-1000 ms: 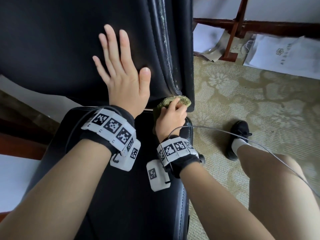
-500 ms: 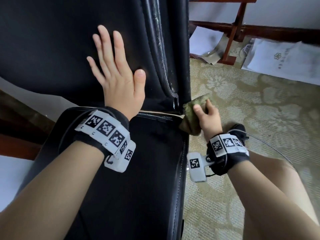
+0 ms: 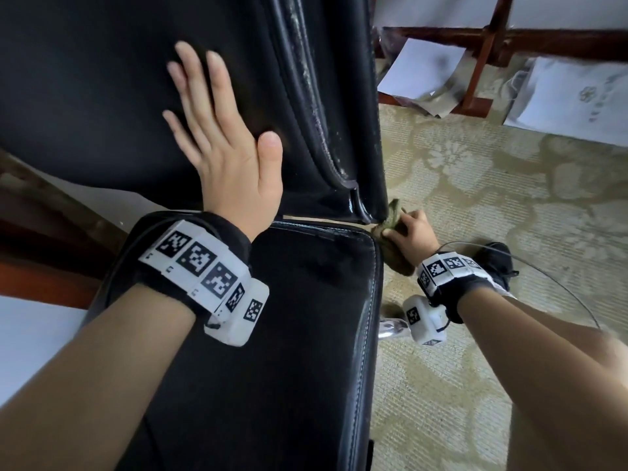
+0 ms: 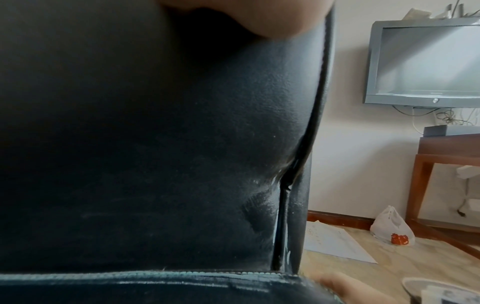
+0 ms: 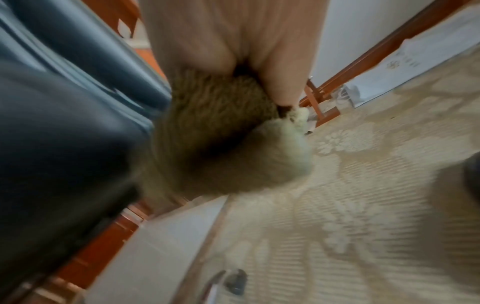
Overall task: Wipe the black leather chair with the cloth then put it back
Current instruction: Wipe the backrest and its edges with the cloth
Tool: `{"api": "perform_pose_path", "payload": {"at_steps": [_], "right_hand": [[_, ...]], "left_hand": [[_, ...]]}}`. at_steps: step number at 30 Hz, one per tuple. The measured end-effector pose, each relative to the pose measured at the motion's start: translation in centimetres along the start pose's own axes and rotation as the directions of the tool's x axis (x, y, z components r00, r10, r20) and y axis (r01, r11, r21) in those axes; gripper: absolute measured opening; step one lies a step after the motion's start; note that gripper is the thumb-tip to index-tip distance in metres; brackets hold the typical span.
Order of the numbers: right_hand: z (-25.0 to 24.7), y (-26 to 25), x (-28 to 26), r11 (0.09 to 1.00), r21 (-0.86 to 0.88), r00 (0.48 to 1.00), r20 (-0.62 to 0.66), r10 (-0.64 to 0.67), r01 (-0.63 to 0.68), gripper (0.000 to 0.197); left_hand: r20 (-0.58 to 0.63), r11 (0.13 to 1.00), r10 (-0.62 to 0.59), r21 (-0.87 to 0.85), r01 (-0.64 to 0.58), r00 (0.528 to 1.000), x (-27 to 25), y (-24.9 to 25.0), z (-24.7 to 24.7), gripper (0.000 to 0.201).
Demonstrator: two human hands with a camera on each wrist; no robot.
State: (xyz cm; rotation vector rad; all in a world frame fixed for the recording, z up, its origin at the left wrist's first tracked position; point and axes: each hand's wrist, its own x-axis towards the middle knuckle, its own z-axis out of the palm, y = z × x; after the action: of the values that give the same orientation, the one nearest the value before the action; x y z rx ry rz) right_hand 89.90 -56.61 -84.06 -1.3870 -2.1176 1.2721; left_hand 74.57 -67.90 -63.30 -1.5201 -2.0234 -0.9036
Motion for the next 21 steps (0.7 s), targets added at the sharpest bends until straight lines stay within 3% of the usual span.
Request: {"api": "perform_pose_path", "payload": {"at_steps": [2,6,11,14,17,21], "right_hand": [[-0.1,1.7,-0.2,0.997,-0.056,0.998,0.025,0.059,-0.057,0.046],[-1.3,3.0,-1.2,0.986,0.134,0.990,-0.082,0.114,-0.102,0.058],[-2.8,0.2,-2.0,0.943,0.322,0.975,-0.222,-0.009,0.082,0.050],[-1.7,-2.5,-1.8,0.941,0.275,0.962,-0.237,-0.134,0.199,0.060],[-0.3,-3.2,-0.9,0.950,0.175,0.935,-0.293,-0.199,0.257,0.039],[-0.1,-2.4,-0.4,0.954,0.145,0.938,-0.271,-0.217,0.263,0.024]], "left_hand": [[0.014,1.000,-0.002,0.008,0.002,1.000,-0.1,-0.1,0.1,0.074],[0.002,1.000,-0.007,-0.004,0.007,1.000,0.0,0.0,0.4,0.076],[-0.008,1.000,-0.010,0.001,0.010,1.000,-0.1,-0.2,0.5,0.074],[-0.023,1.000,-0.007,0.007,0.007,1.000,-0.1,-0.1,0.4,0.073],[-0.019,1.000,-0.005,0.006,0.005,1.000,-0.1,0.0,0.5,0.072],[-0.027,1.000,-0.006,0.009,0.006,1.000,-0.1,0.0,0.5,0.073]]}}
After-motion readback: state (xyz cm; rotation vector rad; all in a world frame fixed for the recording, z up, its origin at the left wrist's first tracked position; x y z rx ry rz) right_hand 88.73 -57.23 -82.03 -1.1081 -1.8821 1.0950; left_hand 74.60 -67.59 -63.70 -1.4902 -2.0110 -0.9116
